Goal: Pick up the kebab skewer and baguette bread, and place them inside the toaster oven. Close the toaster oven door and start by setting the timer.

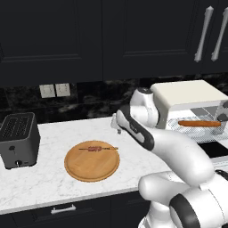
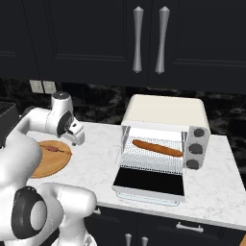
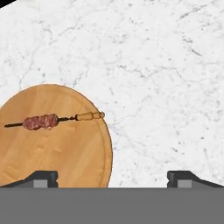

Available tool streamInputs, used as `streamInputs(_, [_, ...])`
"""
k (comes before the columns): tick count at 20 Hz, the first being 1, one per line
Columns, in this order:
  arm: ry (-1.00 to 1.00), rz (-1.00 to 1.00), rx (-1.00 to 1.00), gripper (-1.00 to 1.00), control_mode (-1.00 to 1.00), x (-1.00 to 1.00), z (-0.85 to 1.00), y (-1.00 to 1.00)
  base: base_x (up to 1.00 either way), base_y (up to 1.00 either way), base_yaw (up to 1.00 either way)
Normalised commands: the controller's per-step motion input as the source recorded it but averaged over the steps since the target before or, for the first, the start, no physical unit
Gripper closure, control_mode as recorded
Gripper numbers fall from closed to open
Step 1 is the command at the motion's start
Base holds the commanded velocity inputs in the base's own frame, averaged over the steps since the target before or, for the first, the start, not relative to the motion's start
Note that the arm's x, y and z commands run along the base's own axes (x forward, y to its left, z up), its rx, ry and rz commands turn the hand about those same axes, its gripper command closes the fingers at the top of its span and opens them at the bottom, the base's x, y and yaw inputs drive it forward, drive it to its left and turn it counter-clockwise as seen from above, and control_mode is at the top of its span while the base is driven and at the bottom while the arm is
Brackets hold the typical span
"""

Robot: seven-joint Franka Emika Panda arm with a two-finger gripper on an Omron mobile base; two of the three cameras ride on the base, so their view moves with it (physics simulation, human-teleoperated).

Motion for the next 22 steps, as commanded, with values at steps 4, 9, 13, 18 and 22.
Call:
streamInputs(4, [0.0, 0.58, -0.11, -1.0, -1.0, 0.0, -0.67, 0.67, 0.0, 0.0, 0.0])
streamInputs(9, [0.0, 0.57, -0.11, -1.0, -1.0, 0.01, -0.58, 0.84, 0.0, 0.0, 0.0])
streamInputs(13, [0.0, 0.27, -0.04, -1.0, -1.0, 0.06, 0.0, 0.52, 0.0, 0.0, 0.0])
streamInputs(18, [0.0, 0.32, -0.03, -1.0, -1.0, 0.33, -0.01, 0.17, 0.0, 0.0, 0.0])
streamInputs(22, [0.0, 0.38, -0.06, -1.0, -1.0, 0.25, -0.02, 0.1, 0.0, 0.0, 0.0])
